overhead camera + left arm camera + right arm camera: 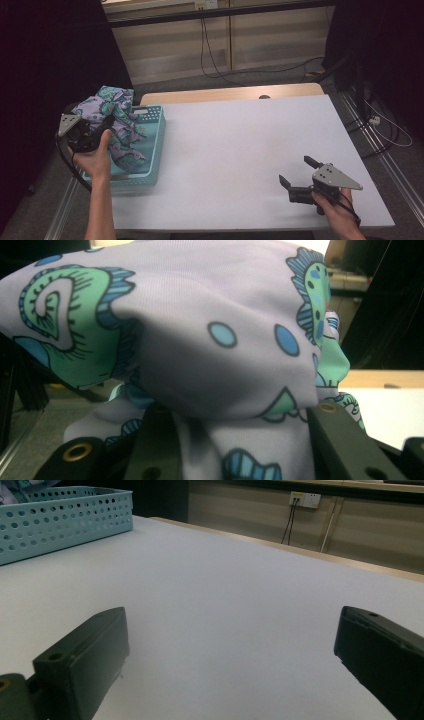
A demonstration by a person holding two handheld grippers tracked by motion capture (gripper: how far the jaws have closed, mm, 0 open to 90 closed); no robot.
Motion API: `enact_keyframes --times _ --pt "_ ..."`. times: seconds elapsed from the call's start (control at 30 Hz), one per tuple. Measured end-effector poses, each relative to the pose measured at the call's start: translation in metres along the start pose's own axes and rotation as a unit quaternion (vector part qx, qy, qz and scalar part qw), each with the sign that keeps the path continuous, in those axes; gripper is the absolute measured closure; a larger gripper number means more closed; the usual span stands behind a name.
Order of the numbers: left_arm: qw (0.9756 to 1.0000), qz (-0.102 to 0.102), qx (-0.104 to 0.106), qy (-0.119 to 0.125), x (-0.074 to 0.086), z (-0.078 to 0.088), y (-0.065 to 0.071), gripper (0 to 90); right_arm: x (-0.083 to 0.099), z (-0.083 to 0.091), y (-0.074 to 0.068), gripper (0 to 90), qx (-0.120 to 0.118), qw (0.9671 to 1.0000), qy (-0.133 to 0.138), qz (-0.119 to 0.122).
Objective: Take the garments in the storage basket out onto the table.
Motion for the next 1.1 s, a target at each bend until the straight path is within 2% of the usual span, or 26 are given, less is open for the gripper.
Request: enact_keyframes --times 0.23,0.47,0.63,0.73,0.93,1.1 --pt "0.9995 -0.004 0.002 0.032 -0.015 0.009 0.006 65.0 0.000 0.000 0.000 0.9 -0.001 1.0000 0.000 0.001" --pt "0.9979 -0.013 0.004 0.063 -0.032 0.021 0.017 64.9 0.000 0.000 0.000 0.9 0.000 1.0000 0.000 0.000" --pt "0.9962 -0.016 0.009 0.085 -0.042 0.027 0.024 64.7 0.000 0.000 0.000 0.9 -0.001 1.0000 0.000 0.000" --pt "0.9952 -0.010 0.011 0.097 -0.046 0.030 0.026 64.7 0.000 0.000 0.000 0.9 0.000 1.0000 0.001 0.001" --pt "0.9917 -0.005 0.010 0.128 -0.056 0.040 0.028 64.6 0.000 0.000 0.000 0.9 -0.001 1.0000 0.000 0.001" --pt "0.9892 -0.005 0.017 0.145 -0.065 0.048 0.034 64.6 0.000 0.000 0.000 0.9 0.000 1.0000 0.000 0.001"
Point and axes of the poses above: each handheld gripper's, and its own axes: z roughly backward along the jaws, x roughly out of its underside, y roughly to its right, the point moved 9 cm from there along -z, roughly forward along the jaws, and after that the axes turned 1 degree about x, right-handed, at the moved point
